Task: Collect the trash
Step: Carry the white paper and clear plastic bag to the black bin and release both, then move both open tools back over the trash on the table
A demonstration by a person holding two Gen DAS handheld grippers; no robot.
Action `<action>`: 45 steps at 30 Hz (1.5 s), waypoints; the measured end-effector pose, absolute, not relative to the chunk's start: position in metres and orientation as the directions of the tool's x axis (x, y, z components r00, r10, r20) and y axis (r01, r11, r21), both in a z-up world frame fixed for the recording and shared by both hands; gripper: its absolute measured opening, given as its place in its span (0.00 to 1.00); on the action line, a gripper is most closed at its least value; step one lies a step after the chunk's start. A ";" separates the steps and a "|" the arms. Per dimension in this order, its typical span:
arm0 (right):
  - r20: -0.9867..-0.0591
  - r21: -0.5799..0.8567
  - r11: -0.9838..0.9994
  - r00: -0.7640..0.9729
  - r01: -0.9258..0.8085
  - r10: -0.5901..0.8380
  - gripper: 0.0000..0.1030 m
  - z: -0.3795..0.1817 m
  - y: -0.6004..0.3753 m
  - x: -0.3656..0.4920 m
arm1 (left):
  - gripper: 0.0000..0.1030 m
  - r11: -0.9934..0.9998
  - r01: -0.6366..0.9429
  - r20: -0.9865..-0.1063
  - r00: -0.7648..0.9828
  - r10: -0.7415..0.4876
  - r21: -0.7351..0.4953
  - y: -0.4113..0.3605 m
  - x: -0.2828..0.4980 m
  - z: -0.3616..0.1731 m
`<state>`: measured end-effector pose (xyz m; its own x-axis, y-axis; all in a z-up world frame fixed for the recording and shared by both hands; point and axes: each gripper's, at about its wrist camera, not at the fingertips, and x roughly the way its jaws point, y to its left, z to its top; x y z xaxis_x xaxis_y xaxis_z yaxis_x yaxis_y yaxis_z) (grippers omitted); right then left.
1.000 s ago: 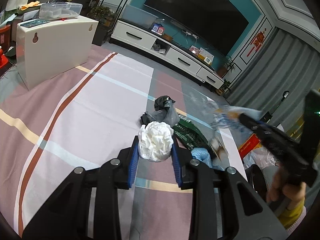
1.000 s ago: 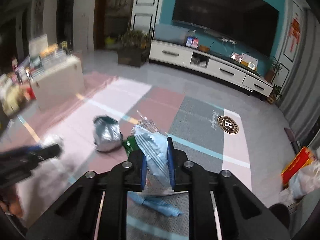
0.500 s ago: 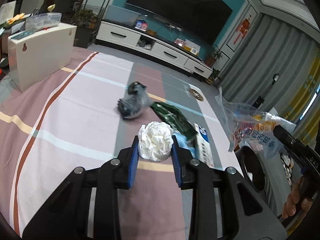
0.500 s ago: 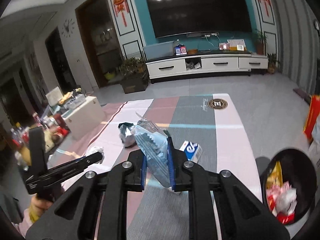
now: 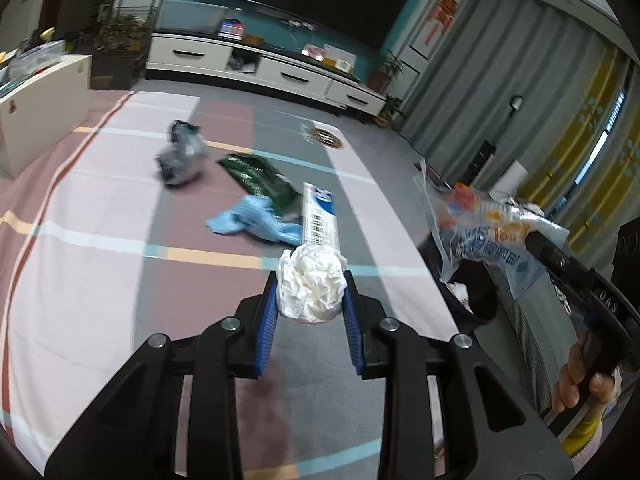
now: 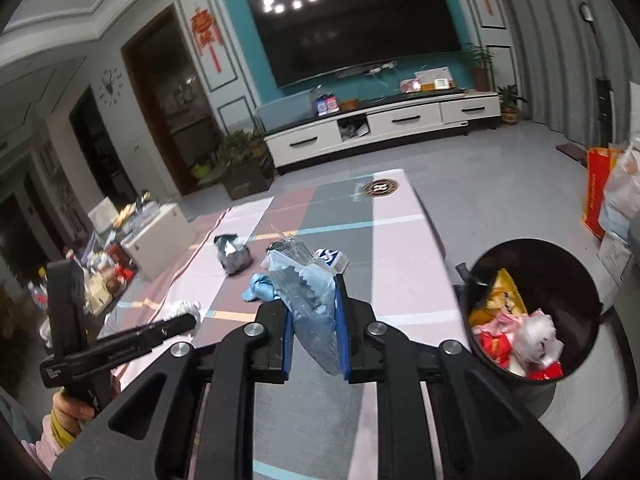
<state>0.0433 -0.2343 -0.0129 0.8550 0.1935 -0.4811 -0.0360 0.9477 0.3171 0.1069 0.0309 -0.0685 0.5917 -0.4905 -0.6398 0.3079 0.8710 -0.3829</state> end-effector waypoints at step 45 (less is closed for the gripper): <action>-0.513 0.451 0.826 0.855 0.339 -0.071 0.33 -0.099 -0.420 0.015 | 0.64 0.691 0.690 -0.742 0.345 -0.575 -0.215 -0.294 0.150 -0.092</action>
